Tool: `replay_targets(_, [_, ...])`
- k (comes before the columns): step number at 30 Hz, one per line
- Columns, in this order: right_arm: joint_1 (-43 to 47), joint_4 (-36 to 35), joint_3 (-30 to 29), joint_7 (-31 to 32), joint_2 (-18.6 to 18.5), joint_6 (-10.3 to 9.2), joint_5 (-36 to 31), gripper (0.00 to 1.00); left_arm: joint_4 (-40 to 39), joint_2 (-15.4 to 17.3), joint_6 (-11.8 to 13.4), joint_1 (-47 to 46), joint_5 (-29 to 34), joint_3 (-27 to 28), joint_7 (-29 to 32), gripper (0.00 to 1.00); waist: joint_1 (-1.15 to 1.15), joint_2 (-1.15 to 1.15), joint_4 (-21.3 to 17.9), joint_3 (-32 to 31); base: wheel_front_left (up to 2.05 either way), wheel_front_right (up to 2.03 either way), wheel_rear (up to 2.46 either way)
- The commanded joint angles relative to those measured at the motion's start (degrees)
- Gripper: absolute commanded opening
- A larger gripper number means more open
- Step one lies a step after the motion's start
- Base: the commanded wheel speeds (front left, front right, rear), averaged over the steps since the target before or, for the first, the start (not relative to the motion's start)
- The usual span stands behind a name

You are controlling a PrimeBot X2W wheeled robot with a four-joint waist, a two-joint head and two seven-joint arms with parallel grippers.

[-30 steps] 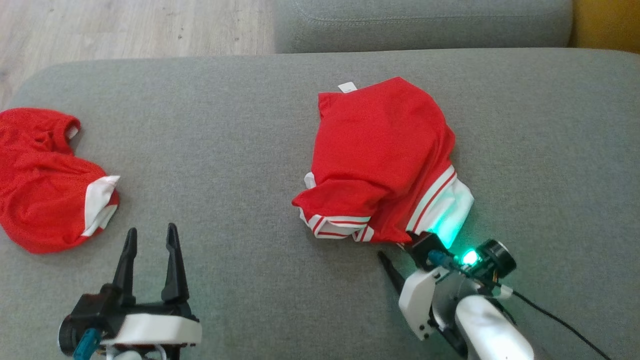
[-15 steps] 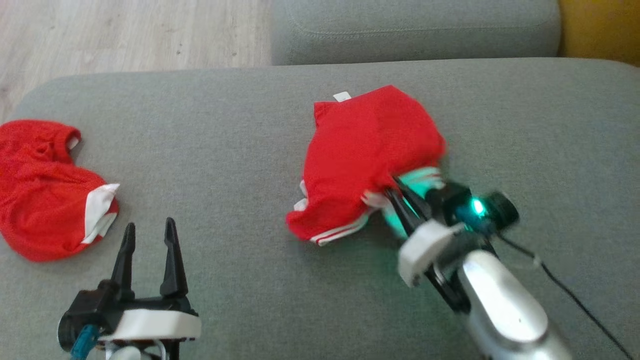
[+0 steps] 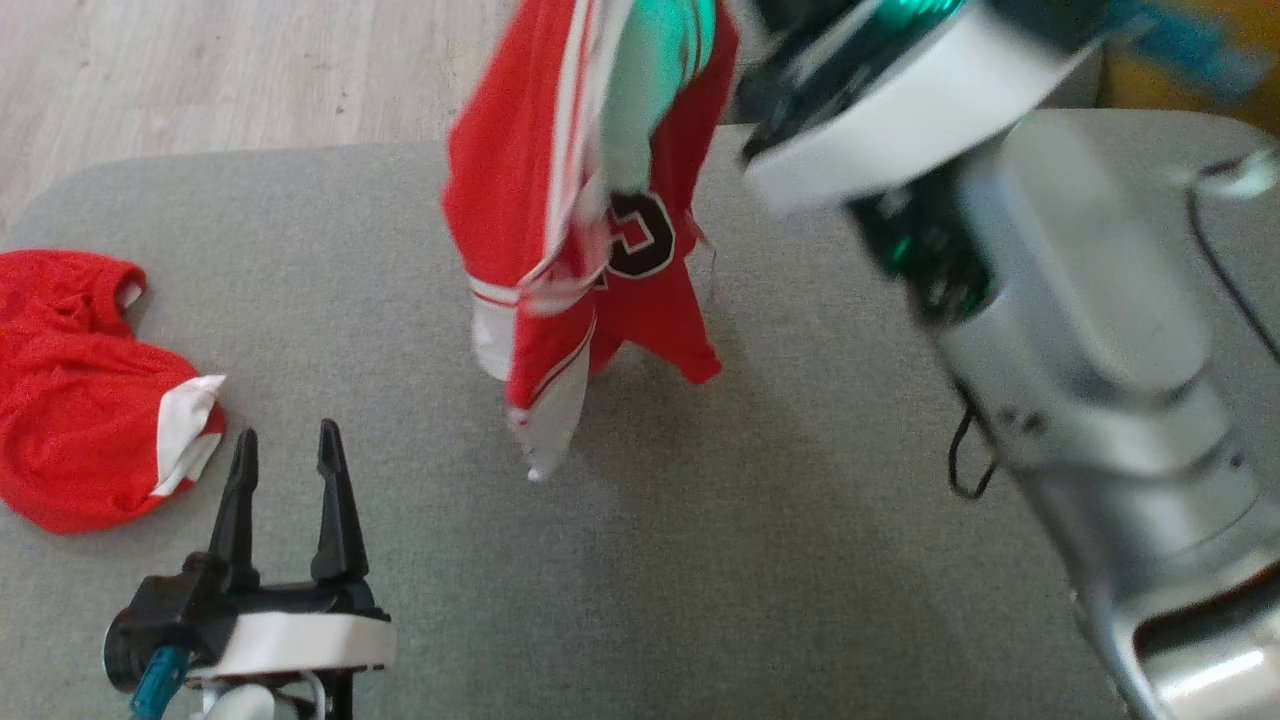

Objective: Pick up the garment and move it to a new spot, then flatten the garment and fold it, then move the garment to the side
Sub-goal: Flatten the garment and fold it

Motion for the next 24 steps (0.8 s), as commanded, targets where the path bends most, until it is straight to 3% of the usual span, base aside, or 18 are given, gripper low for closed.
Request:
replay_targets(1, [-2.9,-1.3,-1.6,-1.3,0.9,0.43,2.1,0.0,-2.1,0.2,-0.4,-1.5,0.6,1.9,-0.6,1.0,0.0,0.0,0.1,0.1,0.0,0.0,0.0])
replay_targets(7, [-1.0,7.4,-8.5,-1.6,0.7,0.43,-2.4,0.0,-2.7,-0.5,-0.8,-2.0,0.9,1.8,-0.6,1.0,0.0,0.0,0.6,1.5,0.0,0.0,0.0])
replay_targets(15, [3.7,24.8,-12.4,-4.6,-8.2,0.43,-6.1,0.0,-2.6,-1.5,-2.4,-5.2,2.0,0.4,-0.6,1.0,0.0,0.0,3.5,6.1,0.0,0.0,0.0])
replay_targets(20, [0.0,35.2,-14.6,-9.1,-10.6,0.43,-6.8,0.0,-1.9,-2.2,-3.5,-7.5,2.9,-0.8,-0.6,1.0,0.0,0.0,5.9,8.4,0.0,0.0,0.0])
replay_targets(21, [-0.9,36.9,-14.5,-9.5,-10.8,0.43,-7.3,0.3,-1.8,-2.3,-3.7,-7.8,3.0,-0.8,-0.6,1.0,0.0,0.0,6.2,8.7,0.0,0.0,0.0])
replay_targets(22, [-1.6,38.7,-14.3,-9.3,-10.6,0.43,-7.4,1.0,-1.6,-2.4,-3.8,-8.1,3.2,-0.9,-0.6,1.0,0.0,0.0,6.4,8.9,0.0,0.0,0.0])
replay_targets(24, [-2.6,43.1,-13.4,-6.4,-10.2,0.43,-7.8,1.0,-1.3,-2.5,-4.1,-8.4,3.3,-0.7,-0.6,1.0,0.0,0.0,6.5,9.0,0.0,0.0,0.0])
